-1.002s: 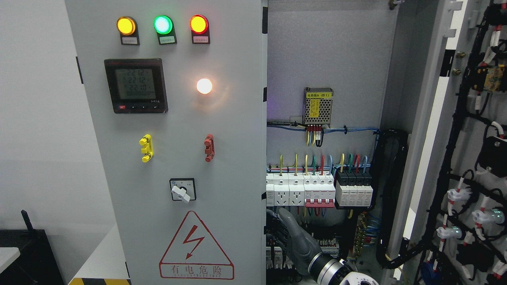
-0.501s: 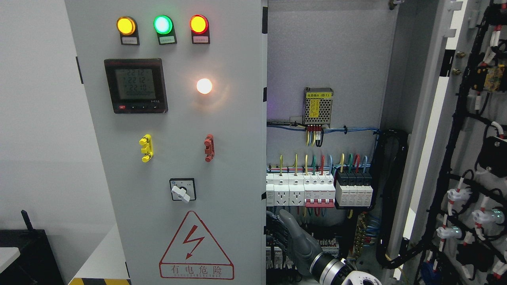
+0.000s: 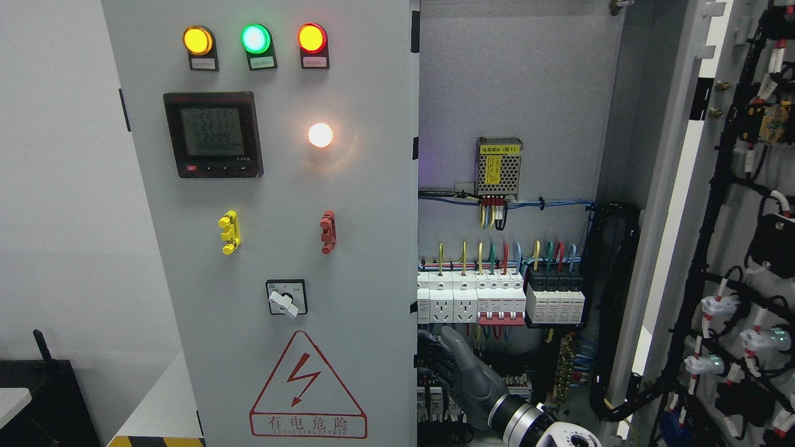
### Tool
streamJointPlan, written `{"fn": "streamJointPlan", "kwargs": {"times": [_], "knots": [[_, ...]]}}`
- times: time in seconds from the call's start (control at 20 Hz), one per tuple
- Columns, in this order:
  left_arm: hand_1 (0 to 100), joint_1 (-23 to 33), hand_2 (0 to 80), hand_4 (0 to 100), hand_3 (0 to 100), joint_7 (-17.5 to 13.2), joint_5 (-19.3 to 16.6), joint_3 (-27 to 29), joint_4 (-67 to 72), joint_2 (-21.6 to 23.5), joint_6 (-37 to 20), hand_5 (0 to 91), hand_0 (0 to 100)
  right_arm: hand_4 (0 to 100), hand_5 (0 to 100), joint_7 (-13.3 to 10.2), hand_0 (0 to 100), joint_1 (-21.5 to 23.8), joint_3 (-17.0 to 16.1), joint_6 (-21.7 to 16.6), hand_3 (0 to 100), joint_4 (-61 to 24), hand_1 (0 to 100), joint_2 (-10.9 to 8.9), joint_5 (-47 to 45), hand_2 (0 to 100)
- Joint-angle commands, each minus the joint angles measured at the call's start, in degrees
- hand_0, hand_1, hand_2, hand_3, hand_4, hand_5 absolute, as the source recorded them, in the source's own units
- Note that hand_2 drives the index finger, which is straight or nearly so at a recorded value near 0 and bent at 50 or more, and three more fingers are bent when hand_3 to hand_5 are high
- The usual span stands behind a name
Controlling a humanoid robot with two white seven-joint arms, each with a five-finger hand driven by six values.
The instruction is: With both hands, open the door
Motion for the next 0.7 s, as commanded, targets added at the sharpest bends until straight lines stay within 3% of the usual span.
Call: {"fn": "streamJointPlan", "kwargs": {"times": [0.0, 0.65], "knots": [[0, 0.00, 0.0, 3, 0, 0.00, 0.00, 0.00, 0.00, -0.03, 0.02, 0.0, 0, 0, 0, 0.12, 11, -0.31, 0.11, 0.03, 0, 0.60, 0, -0.09, -1.34, 0], [0, 0.00, 0.0, 3, 0, 0.00, 0.00, 0.00, 0.00, 0.06, 0.02, 0.0, 0, 0, 0, 0.12, 11, -0.22, 0.37, -0.41, 0, 0.24, 0, 0.09, -1.34, 0]]}}
